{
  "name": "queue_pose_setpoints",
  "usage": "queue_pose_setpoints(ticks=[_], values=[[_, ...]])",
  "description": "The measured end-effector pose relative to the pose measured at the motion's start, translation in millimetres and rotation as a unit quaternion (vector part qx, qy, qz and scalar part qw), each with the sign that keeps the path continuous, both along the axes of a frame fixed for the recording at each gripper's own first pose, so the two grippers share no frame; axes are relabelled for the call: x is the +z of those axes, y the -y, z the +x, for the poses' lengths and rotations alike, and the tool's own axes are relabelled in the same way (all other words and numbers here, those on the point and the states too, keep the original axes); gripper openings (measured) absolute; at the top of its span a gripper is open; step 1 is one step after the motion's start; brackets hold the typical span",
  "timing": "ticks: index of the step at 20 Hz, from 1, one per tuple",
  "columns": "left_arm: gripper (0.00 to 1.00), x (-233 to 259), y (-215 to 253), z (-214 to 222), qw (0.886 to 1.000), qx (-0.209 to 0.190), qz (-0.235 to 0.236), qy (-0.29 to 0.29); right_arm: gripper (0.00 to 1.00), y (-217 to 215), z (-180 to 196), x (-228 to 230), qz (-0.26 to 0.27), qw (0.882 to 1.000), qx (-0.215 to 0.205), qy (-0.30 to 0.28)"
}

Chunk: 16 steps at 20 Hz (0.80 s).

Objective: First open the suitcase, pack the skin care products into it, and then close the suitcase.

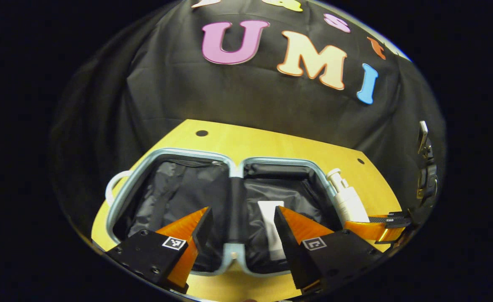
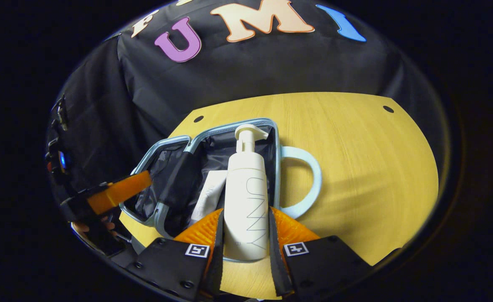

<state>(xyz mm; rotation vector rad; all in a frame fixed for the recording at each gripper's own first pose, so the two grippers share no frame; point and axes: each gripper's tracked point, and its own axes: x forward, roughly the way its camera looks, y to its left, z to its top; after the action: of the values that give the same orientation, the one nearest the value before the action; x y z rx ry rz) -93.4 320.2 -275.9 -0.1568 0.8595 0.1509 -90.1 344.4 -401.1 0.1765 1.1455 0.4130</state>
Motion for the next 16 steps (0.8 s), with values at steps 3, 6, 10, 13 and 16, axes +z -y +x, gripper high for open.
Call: queue_pose_setpoints(ticks=[3, 6, 10, 13, 16], values=[[0.85, 9.1, -47.5, -21.2, 0.999, 0.035, 0.019, -0.003, 0.49, -25.0, 2.2, -23.7, -0.018, 1.000, 0.012, -0.012], [0.85, 9.3, -91.2, -44.7, 0.997, 0.071, 0.038, -0.015, 0.49, -37.4, 1.2, -47.7, -0.048, 0.998, 0.016, -0.029], [0.85, 2.6, -141.3, -62.2, 0.992, 0.106, 0.055, -0.026, 0.54, -39.7, 1.2, -61.1, -0.076, 0.996, 0.000, -0.037], [0.85, -1.8, -164.9, -60.5, 0.991, 0.117, 0.062, -0.037, 0.59, -35.2, -2.8, -67.5, -0.091, 0.995, 0.008, -0.042], [0.85, -10.3, -185.2, -56.3, 0.990, 0.117, 0.070, -0.044, 0.71, -48.3, -1.6, -55.5, -0.061, 0.997, -0.001, -0.051]])
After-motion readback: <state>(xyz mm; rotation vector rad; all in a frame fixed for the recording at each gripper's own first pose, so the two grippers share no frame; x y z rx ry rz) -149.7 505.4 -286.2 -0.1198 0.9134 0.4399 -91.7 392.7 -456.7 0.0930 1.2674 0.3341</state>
